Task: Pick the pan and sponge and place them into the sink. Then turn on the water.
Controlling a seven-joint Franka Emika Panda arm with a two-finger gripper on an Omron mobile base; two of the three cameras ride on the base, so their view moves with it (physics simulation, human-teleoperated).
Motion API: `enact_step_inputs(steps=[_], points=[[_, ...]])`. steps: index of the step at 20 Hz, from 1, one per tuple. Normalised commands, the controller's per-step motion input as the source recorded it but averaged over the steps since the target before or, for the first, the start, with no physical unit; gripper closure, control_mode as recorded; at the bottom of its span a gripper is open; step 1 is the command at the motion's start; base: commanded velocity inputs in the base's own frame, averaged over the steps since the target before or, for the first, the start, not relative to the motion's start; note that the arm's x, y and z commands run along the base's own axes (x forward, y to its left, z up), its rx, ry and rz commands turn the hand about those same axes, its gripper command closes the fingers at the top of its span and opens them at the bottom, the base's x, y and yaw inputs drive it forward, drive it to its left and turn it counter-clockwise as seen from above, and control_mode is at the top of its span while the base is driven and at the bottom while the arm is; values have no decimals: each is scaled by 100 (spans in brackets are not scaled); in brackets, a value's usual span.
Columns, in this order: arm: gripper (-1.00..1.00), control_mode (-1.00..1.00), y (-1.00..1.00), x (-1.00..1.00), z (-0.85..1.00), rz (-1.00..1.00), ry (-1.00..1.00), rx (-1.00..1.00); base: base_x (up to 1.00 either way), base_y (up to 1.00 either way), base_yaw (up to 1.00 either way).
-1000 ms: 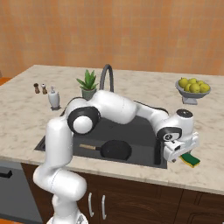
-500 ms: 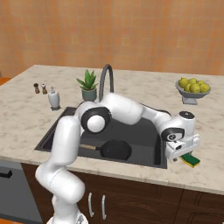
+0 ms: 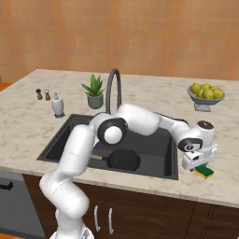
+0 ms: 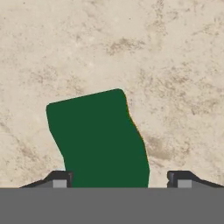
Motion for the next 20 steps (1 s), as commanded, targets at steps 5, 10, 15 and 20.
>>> enact_step_inputs(steps=[5,10,15,20], points=[[-100,-100,-21,1,-25,-1,-11,0,0,0,0],[-100,-100,-2,0,-42,-4,-7,0,0,0,0],[100,-100,0,-21,-72,-13,4,0,0,0,0],[100,-100,8,-51,-54,-10,3,1,0,0,0]])
